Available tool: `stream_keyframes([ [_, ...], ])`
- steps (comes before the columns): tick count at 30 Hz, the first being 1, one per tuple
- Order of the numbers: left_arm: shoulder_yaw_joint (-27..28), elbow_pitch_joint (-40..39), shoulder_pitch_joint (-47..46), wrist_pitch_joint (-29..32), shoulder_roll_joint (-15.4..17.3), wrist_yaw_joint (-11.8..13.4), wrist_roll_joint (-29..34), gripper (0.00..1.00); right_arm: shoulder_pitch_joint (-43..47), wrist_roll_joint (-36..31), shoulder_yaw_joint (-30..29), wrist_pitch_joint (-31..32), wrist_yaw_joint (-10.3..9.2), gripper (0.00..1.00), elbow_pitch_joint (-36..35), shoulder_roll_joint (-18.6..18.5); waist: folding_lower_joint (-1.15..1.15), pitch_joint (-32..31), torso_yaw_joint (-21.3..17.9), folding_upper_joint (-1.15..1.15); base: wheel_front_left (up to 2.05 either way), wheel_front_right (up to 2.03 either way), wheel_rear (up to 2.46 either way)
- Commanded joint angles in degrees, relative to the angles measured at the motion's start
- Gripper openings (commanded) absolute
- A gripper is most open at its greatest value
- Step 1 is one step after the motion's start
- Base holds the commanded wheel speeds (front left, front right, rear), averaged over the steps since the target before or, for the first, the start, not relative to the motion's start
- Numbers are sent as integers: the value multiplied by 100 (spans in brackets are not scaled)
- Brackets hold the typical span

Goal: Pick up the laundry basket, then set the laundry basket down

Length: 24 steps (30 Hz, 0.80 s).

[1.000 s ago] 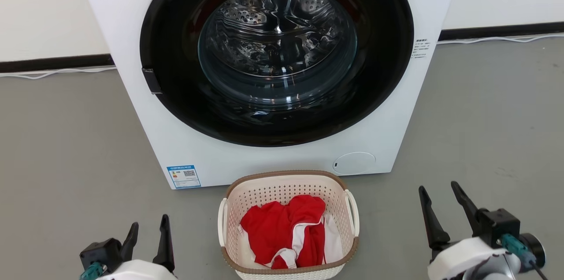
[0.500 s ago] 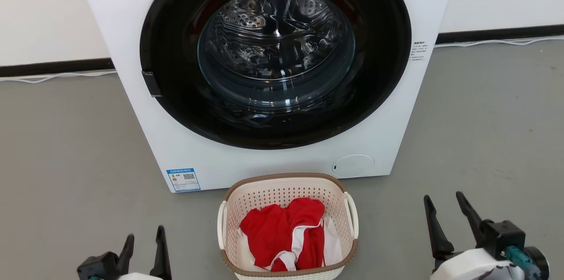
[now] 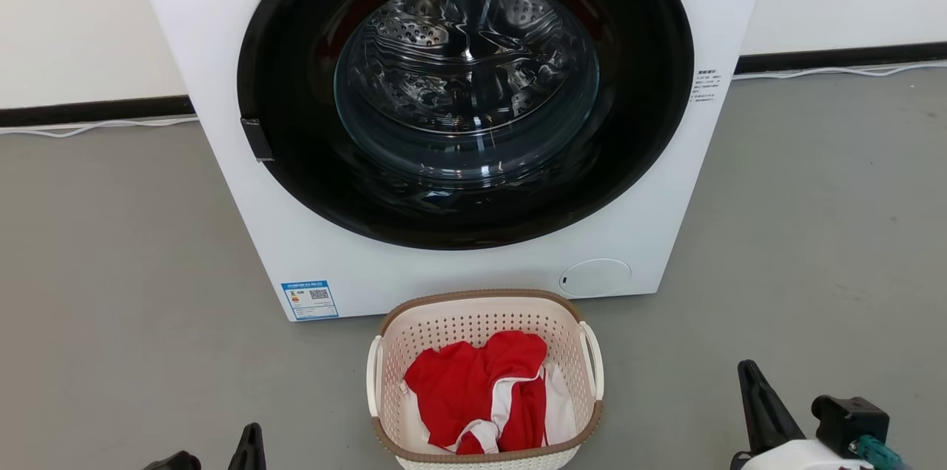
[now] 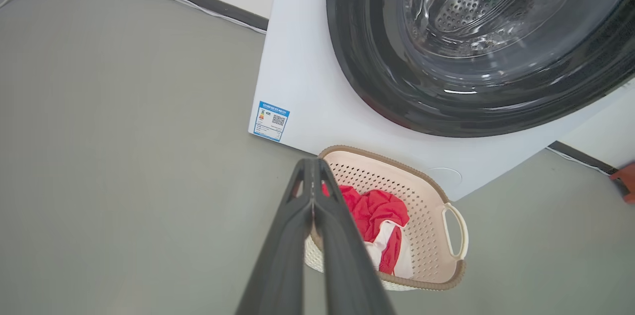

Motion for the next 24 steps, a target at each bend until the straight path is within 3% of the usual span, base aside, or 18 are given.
stream_keyframes([
  [1, 39, -178, -202, 29, 37, -48, -209, 0, -172, 235, -18, 77, 5, 0, -193, -32, -1, 10, 6, 0, 0, 0, 0],
  [24, 79, -444, -316, 400, 55, -157, -1581, 0, -226, 1860, -70, 438, 12, 0, -419, -3, -2, 49, 67, 0, 0, 0, 0],
])
